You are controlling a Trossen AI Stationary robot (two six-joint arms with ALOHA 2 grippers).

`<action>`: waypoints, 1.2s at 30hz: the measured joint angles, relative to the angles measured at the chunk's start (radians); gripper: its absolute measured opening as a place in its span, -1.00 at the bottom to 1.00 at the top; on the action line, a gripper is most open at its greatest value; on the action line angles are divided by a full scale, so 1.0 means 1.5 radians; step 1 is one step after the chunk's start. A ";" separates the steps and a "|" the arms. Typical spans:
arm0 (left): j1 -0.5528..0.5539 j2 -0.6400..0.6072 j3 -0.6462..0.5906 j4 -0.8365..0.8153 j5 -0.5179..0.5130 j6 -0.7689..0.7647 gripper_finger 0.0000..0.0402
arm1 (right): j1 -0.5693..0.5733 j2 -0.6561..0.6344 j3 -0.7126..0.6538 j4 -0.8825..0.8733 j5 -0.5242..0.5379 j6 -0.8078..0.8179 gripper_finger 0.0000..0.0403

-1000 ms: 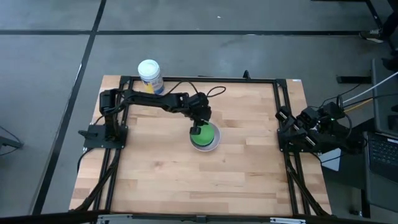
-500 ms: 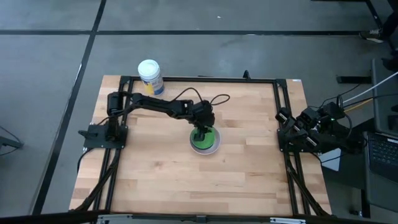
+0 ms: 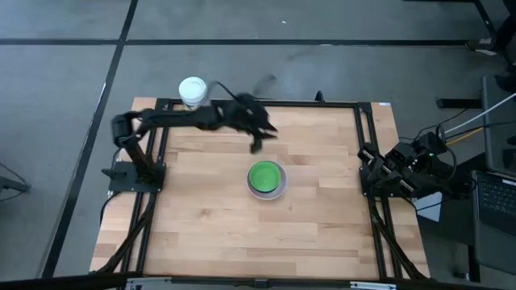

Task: Nest bowls inside each other
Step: Return to Home Position

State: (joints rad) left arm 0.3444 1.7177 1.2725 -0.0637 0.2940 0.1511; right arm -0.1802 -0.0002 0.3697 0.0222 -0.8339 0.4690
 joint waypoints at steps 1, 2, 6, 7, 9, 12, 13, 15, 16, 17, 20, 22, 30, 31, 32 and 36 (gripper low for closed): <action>0.024 -0.021 -0.022 0.012 0.024 -0.018 -0.45 | 0.000 0.000 0.000 -0.003 -0.007 -0.004 -0.51; 0.047 -0.046 -0.052 0.039 0.050 -0.036 -0.46 | 0.000 0.000 0.001 -0.008 -0.013 -0.007 -0.52; 0.116 -0.186 -0.213 0.178 0.118 -0.114 -0.52 | -0.002 0.000 0.000 -0.064 -0.015 -0.024 -0.55; 0.127 -0.228 -0.258 0.216 0.122 -0.132 -0.53 | -0.002 0.000 0.001 -0.073 -0.015 -0.026 -0.56; 0.143 -0.302 -0.336 0.294 0.121 -0.162 -0.56 | -0.005 0.000 0.001 -0.086 -0.016 -0.029 -0.57; 0.157 -0.407 -0.439 0.380 0.114 -0.202 -0.57 | -0.017 0.000 0.009 -0.139 0.006 -0.058 -0.60; 0.159 -0.437 -0.470 0.402 0.115 -0.215 -0.57 | -0.023 0.000 0.017 -0.179 0.035 -0.083 -0.61; 0.160 -0.489 -0.524 0.435 0.115 -0.235 -0.56 | -0.037 0.000 0.036 -0.256 0.137 -0.116 -0.63; 0.159 -0.513 -0.551 0.452 0.115 -0.241 -0.56 | -0.043 0.001 0.043 -0.273 0.179 -0.116 -0.65; 0.158 -0.533 -0.576 0.462 0.116 -0.245 -0.55 | -0.049 0.000 0.046 -0.277 0.198 -0.116 -0.66; 0.151 -0.574 -0.658 0.511 0.115 -0.265 -0.55 | -0.062 0.000 0.050 -0.274 0.211 -0.116 -0.68; 0.137 -0.587 -0.710 0.569 0.106 -0.284 -0.55 | -0.063 0.000 0.049 -0.250 0.213 -0.122 -0.69; 0.013 -0.595 -0.819 0.629 -0.079 -0.214 -0.55 | -0.056 0.000 -0.089 -0.035 0.180 -0.109 -0.73; -0.005 -0.595 -0.819 0.617 -0.100 -0.196 -0.55 | -0.056 0.000 -0.120 0.013 0.179 -0.093 -0.73; -0.021 -0.595 -0.819 0.603 -0.118 -0.176 -0.55 | -0.056 0.000 -0.152 0.063 0.179 -0.077 -0.74; -0.062 -0.595 -0.819 0.568 -0.162 -0.116 -0.55 | -0.056 0.000 -0.238 0.197 0.179 -0.049 -0.74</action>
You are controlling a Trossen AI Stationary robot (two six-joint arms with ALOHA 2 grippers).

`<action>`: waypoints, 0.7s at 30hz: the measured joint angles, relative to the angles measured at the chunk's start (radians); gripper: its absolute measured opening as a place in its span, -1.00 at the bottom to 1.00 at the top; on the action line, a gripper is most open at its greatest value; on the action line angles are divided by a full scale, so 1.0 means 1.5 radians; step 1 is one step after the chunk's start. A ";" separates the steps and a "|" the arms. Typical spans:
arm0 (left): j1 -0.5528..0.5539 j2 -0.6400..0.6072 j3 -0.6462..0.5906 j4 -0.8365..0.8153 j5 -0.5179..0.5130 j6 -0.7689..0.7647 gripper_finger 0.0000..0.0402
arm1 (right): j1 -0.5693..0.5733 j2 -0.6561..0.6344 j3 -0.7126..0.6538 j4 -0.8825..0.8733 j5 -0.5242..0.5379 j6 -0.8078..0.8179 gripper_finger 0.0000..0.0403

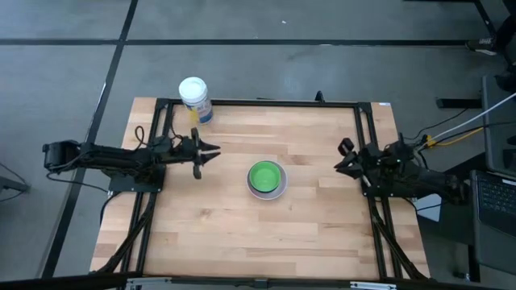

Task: Nest bowls inside each other
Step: Return to Home Position

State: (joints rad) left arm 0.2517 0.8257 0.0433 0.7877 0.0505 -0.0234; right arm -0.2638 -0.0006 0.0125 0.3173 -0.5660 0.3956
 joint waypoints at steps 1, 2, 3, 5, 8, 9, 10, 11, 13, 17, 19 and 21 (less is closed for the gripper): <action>-0.001 0.000 0.000 -0.018 0.000 0.007 -0.55 | 0.000 0.001 0.003 -0.016 0.000 -0.006 -0.74; 0.000 0.000 0.000 -0.039 0.004 0.011 -0.55 | 0.000 0.001 0.003 -0.027 -0.001 -0.012 -0.74; 0.006 0.000 -0.001 -0.053 0.019 0.014 -0.55 | 0.000 0.001 0.003 -0.037 -0.004 -0.019 -0.74; 0.028 0.000 -0.009 -0.047 0.075 0.017 -0.55 | 0.000 0.001 0.003 -0.055 -0.030 -0.032 -0.74; 0.088 -0.015 -0.023 -0.017 0.170 0.000 -0.55 | -0.001 0.000 0.004 -0.080 -0.069 -0.056 -0.74; 0.113 -0.026 -0.023 -0.021 0.209 -0.003 -0.55 | -0.001 0.000 0.004 -0.098 -0.074 -0.070 -0.74; 0.139 -0.038 -0.023 -0.017 0.245 -0.004 -0.55 | -0.001 0.000 0.004 -0.112 -0.074 -0.086 -0.74; 0.166 -0.051 -0.023 -0.011 0.281 -0.007 -0.56 | -0.001 0.000 0.004 -0.117 -0.074 -0.101 -0.74; 0.223 -0.082 -0.023 -0.006 0.343 -0.017 -0.58 | -0.001 0.000 0.004 -0.117 -0.074 -0.130 -0.74; 0.345 -0.170 -0.023 -0.040 0.444 -0.048 -0.62 | -0.001 0.000 0.004 -0.122 -0.073 -0.147 -0.74; 0.391 -0.218 -0.023 -0.083 0.481 -0.060 -0.64 | -0.001 0.000 0.004 -0.133 -0.071 -0.148 -0.74; 0.426 -0.265 -0.023 -0.138 0.506 -0.063 -0.65 | -0.001 0.000 0.004 -0.141 -0.071 -0.150 -0.74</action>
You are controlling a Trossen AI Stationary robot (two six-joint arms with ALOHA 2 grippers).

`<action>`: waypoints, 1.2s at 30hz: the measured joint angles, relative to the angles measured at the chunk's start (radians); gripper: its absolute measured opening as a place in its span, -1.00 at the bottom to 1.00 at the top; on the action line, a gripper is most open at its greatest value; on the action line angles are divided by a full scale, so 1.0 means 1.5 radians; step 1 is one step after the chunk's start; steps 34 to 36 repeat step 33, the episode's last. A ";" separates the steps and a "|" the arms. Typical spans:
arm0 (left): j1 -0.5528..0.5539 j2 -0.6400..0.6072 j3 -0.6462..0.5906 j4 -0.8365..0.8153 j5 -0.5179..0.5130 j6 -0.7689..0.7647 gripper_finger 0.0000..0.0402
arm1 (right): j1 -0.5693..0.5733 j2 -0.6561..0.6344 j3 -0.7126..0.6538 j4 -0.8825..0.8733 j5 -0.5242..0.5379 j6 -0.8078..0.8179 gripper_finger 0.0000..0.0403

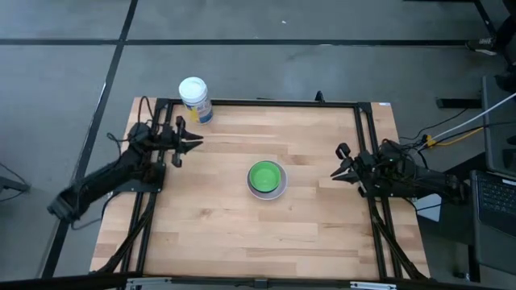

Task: Nest bowls inside each other
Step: Return to Home Position

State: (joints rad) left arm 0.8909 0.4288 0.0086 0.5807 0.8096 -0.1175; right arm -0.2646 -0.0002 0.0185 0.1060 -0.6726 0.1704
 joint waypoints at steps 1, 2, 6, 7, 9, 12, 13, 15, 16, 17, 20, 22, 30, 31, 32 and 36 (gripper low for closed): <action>0.012 -0.025 0.000 -0.035 0.003 0.004 -0.66 | 0.000 0.000 0.000 -0.005 0.002 -0.003 -0.74; 0.021 -0.050 0.000 -0.072 0.003 0.010 -0.66 | 0.000 0.000 0.000 -0.014 0.011 -0.008 -0.74; 0.008 -0.150 0.000 -0.193 -0.016 0.024 -0.66 | 0.000 0.000 0.000 -0.024 0.027 -0.031 -0.74; -0.003 -0.178 0.000 -0.217 -0.034 0.028 -0.67 | 0.000 0.000 0.000 -0.024 0.027 -0.035 -0.74; -0.038 -0.229 0.000 -0.262 -0.079 0.029 -0.68 | 0.000 0.000 0.000 -0.025 0.034 -0.039 -0.74; -0.121 -0.285 0.001 -0.308 -0.168 0.033 -0.70 | 0.000 0.000 0.000 -0.024 0.055 -0.042 -0.74; -0.155 -0.285 0.001 -0.314 -0.198 0.034 -0.70 | 0.000 0.000 0.000 -0.024 0.067 -0.041 -0.74; -0.232 -0.284 0.000 -0.321 -0.280 0.050 -0.72 | 0.000 0.000 0.000 -0.025 0.098 -0.036 -0.74; -0.275 -0.282 0.000 -0.322 -0.324 0.060 -0.72 | 0.001 0.001 0.000 -0.025 0.116 -0.036 -0.74; -0.318 -0.281 0.000 -0.329 -0.371 0.068 -0.73 | 0.001 0.002 0.000 -0.026 0.136 -0.041 -0.74; -0.444 -0.281 0.000 -0.318 -0.510 0.093 -0.73 | 0.003 0.007 -0.001 -0.027 0.169 -0.052 -0.74; -0.522 -0.280 0.000 -0.331 -0.601 0.101 -0.73 | 0.016 0.007 -0.001 -0.029 0.171 -0.040 -0.74; -0.696 -0.273 0.000 -0.329 -0.839 0.145 -0.73 | 0.119 0.025 -0.002 -0.042 0.298 -0.065 -0.74; -0.698 -0.273 0.000 -0.327 -0.838 0.145 -0.73 | 0.128 0.024 -0.002 -0.042 0.313 -0.075 -0.74; -0.697 -0.273 0.000 -0.327 -0.833 0.144 -0.73 | 0.136 0.021 -0.002 -0.042 0.319 -0.083 -0.74; -0.695 -0.273 0.000 -0.328 -0.825 0.143 -0.73 | 0.141 0.018 -0.002 -0.042 0.319 -0.085 -0.74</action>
